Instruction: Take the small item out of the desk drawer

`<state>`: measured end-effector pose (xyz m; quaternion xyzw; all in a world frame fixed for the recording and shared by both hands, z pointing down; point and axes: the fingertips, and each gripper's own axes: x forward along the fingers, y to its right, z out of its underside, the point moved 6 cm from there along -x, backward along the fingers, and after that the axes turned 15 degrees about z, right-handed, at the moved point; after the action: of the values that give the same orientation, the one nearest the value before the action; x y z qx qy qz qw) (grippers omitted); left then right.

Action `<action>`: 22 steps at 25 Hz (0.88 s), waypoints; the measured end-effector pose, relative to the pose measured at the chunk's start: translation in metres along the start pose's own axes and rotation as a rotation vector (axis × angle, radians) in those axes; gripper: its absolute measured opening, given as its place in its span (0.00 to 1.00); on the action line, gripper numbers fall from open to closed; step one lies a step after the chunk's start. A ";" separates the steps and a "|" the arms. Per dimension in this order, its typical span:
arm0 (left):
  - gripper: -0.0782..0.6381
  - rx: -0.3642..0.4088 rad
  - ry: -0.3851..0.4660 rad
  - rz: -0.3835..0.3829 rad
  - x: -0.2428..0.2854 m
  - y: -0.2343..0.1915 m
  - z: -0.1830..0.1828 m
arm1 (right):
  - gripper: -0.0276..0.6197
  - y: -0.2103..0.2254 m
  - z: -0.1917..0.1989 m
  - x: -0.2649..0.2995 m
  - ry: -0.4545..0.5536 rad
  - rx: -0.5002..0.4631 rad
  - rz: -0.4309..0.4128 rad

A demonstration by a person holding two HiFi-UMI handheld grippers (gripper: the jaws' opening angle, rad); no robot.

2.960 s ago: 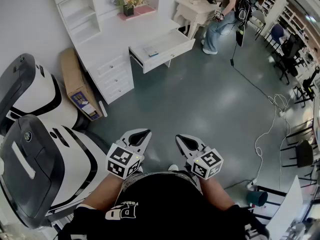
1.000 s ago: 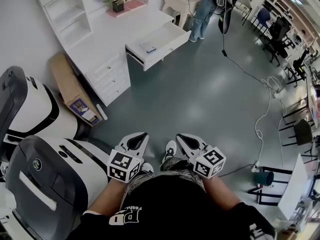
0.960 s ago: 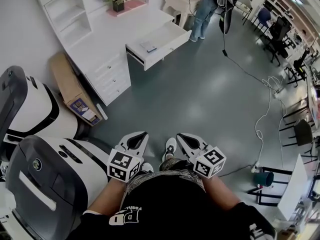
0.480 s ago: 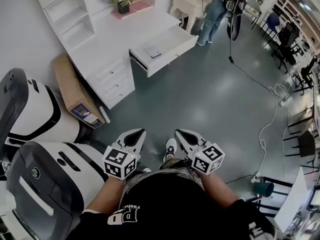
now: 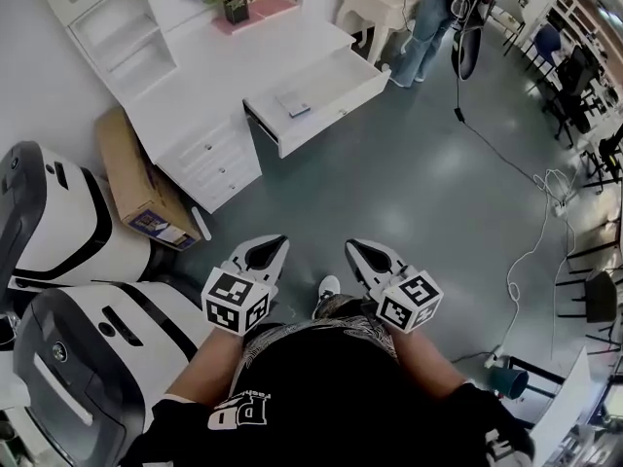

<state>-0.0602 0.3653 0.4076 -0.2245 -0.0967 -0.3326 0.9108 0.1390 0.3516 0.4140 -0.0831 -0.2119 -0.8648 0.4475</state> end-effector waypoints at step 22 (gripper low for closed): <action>0.13 0.021 -0.030 -0.085 0.115 -0.005 -0.067 | 0.06 0.132 -0.056 0.031 0.010 0.027 -0.091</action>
<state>0.0263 0.2657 0.3880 -0.2154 -0.1234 -0.3663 0.8968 0.2304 0.2366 0.4126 -0.0627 -0.2249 -0.8816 0.4101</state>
